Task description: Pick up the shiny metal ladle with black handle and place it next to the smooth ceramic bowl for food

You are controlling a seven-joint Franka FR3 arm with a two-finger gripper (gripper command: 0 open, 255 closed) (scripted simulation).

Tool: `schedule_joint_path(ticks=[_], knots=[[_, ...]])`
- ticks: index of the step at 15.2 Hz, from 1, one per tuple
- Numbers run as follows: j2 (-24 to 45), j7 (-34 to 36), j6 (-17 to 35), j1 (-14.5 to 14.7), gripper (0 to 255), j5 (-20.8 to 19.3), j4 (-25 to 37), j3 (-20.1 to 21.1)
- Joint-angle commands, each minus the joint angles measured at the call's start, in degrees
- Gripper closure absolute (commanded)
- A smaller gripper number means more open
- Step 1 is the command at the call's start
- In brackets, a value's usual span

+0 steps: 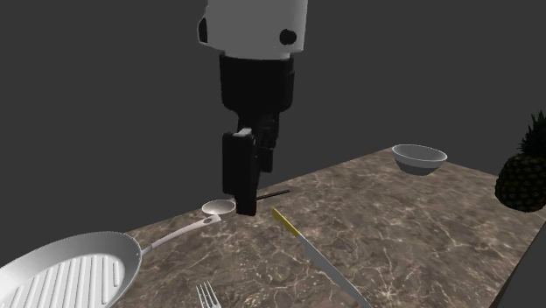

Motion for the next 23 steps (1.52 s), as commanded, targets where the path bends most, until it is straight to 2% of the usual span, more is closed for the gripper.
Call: schedule_joint_path(ticks=[1,8,13,16,19,23], knots=[[2.0,-4.97,2.92,-0.17,0,-1.7,-0.7,-3.19],[12.66,-21.1,11.42,0.78,0,-4.5,2.14,-13.28],[23.06,-33.74,17.34,2.66,0,-2.63,6.89,-20.29],[30.43,-42.32,20.51,3.79,0,0.91,10.72,-23.99],[38.63,-51.75,23.01,4.12,0,6.48,15.31,-26.6],[50.02,-64.32,24.67,1.58,0,15.2,22.76,-26.73]])
